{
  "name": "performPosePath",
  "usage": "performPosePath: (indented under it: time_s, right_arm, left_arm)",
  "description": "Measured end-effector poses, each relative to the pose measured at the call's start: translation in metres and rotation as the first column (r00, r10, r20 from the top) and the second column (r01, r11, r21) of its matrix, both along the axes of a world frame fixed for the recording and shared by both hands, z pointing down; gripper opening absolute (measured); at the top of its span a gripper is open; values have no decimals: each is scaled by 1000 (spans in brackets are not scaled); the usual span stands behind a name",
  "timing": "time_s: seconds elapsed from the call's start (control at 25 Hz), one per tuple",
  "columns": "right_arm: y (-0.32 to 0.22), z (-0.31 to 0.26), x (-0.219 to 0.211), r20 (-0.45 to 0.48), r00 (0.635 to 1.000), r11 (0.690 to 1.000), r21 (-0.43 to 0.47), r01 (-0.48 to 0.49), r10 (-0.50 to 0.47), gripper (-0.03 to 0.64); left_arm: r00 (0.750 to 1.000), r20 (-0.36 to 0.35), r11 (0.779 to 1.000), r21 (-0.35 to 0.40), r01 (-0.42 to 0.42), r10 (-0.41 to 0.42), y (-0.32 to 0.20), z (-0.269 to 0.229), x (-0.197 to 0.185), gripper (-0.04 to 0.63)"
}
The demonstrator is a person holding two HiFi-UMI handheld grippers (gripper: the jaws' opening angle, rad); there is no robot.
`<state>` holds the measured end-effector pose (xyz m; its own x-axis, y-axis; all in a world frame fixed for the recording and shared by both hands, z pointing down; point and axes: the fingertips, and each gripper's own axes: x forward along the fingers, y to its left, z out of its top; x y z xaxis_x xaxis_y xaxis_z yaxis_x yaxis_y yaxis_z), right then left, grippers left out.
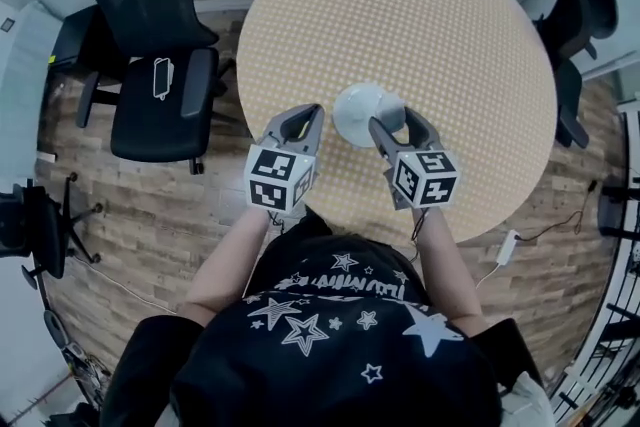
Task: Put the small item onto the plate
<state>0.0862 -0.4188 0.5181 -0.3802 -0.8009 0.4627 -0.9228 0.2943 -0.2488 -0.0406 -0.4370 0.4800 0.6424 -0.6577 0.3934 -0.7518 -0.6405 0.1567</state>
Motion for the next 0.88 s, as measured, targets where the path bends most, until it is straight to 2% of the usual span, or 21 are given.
performPosePath:
  time_s: [0.24,0.88]
  right_arm:
    - [-9,28,-5,-24,1000,998,-63,-1,0,310]
    - [-25,88,-25,-95,995,978,-209,22,-42,310]
  left_arm:
    - [1000,10,998,-51,-24,24,-14,22,-2,9]
    - [998,27,991,-125,-45,49,-31,53,-11,9]
